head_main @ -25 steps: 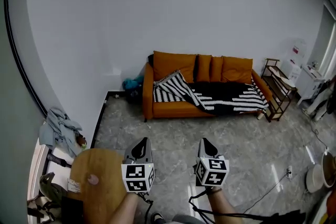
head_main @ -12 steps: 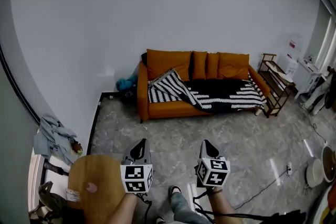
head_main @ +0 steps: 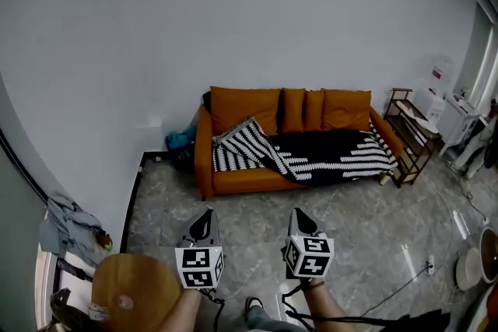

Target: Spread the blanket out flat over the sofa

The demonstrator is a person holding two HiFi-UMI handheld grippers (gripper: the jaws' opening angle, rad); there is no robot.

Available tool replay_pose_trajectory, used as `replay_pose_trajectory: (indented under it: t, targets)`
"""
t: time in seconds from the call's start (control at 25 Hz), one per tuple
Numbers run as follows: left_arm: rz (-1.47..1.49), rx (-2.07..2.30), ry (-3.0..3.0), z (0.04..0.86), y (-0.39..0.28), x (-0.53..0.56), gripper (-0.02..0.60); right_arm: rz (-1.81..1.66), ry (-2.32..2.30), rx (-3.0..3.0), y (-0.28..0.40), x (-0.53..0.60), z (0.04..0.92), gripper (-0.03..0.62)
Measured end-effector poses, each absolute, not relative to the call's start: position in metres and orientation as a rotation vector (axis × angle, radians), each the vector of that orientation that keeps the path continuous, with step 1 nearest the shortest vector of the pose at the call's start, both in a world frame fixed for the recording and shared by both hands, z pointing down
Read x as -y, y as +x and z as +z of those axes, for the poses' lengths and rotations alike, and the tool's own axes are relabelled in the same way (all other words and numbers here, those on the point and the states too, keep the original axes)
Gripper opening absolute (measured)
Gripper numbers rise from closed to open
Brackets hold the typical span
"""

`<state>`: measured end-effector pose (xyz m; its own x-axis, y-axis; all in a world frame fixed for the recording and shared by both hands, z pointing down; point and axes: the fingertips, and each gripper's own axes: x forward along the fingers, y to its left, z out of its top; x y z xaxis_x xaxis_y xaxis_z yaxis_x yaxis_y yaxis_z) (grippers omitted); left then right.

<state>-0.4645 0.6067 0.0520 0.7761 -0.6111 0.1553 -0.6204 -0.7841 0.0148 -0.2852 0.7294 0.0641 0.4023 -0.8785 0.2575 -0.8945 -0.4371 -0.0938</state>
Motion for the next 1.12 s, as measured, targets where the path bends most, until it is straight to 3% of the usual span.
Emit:
replay_pose_trajectory:
  t: [0.52,1.12]
  targets:
    - [0.228,1.057,2.893,0.048,-0.37,-0.545,-0.011,0.381,2.546,1.671,-0.188,-0.657,0.054,0.005]
    - [0.304,1.069,2.91,0.059,-0.313,-0.488,-0.011,0.424,2.56,1.658,-0.122,-0.604,0.067,0.005]
